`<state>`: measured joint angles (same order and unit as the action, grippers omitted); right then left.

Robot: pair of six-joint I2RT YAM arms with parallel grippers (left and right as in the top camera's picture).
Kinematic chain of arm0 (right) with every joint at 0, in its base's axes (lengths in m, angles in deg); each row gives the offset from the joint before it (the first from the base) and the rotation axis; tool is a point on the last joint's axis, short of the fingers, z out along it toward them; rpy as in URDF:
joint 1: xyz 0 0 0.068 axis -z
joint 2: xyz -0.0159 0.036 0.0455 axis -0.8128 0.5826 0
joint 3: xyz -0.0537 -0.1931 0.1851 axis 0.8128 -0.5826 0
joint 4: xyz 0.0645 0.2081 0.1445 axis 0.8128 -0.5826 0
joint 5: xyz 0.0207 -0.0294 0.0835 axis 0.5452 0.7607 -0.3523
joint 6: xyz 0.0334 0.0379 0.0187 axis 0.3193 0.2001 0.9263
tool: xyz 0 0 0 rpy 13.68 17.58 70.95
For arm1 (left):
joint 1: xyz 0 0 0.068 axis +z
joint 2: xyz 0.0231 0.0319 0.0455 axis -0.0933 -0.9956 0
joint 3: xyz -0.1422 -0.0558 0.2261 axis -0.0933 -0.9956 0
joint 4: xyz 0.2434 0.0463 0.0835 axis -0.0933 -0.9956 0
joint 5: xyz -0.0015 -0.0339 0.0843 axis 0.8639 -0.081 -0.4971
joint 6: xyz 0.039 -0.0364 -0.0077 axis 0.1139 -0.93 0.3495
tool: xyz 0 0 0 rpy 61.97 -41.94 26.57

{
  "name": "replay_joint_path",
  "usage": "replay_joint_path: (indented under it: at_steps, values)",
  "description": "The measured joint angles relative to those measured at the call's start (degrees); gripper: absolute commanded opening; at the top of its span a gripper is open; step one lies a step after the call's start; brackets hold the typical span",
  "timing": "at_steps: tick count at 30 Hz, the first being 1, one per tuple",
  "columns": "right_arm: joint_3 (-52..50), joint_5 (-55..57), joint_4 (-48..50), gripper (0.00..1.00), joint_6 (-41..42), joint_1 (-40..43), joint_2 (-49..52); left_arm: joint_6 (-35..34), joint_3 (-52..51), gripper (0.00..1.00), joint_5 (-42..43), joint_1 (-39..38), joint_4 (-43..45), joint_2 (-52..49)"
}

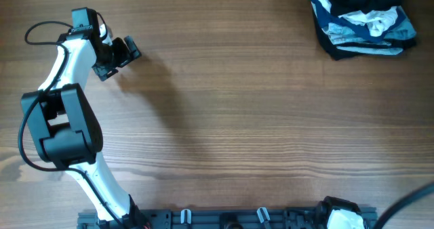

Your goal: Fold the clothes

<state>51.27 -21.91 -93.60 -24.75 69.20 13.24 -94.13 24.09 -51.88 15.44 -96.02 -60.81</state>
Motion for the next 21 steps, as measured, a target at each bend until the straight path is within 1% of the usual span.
replay_joint_path:
  at_steps: [2,3,4,5,7,10,11,13,15,17,21]
  values:
    - [-6.6,2.21,-4.63,1.0,-3.3,0.0,-6.69,-0.02,0.0,1.0,-0.02,0.0,-0.17,0.0]
    - [-12.63,3.72,-7.06,1.0,-5.53,0.0,-11.37,0.0,0.0,1.0,-0.07,-0.02,-0.07,0.02]
    - [-21.2,4.63,-6.69,1.0,-7.06,0.0,-16.68,0.0,0.0,1.0,-0.13,-0.02,0.02,0.04]
    - [-27.06,4.68,-4.66,1.0,-7.78,0.0,-19.78,0.02,0.0,1.0,-0.15,-0.02,-0.13,0.04]
    - [-42.71,1.81,2.49,1.0,-8.81,-0.15,-26.97,0.15,0.0,1.0,-0.2,-0.02,0.0,0.07]
    - [-70.95,-6.6,20.37,1.0,-9.51,-3.74,-37.07,0.17,0.0,1.0,-0.24,-0.07,0.0,0.07]
    - [-78.27,-7.69,27.39,1.0,-7.63,-5.25,-40.04,0.17,0.0,1.0,-0.22,-0.07,-0.04,0.07]
    - [-91.84,-7.41,35.3,1.0,-0.22,-8.46,-47.3,0.17,0.0,1.0,-0.24,-0.07,-0.04,0.11]
    - [-98.82,-5.64,39.54,1.0,3.02,-9.14,-51.98,0.17,0.0,1.0,-0.17,-0.07,-0.13,0.11]
    - [-104.76,0.28,40.46,1.0,9.9,-9.14,-56.43,0.17,0.0,1.0,-0.2,-0.07,-0.07,0.11]
    - [-110.6,3.87,41.22,1.0,15.32,-9.18,-56.61,0.17,0.0,1.0,-0.22,-0.07,-0.09,0.11]
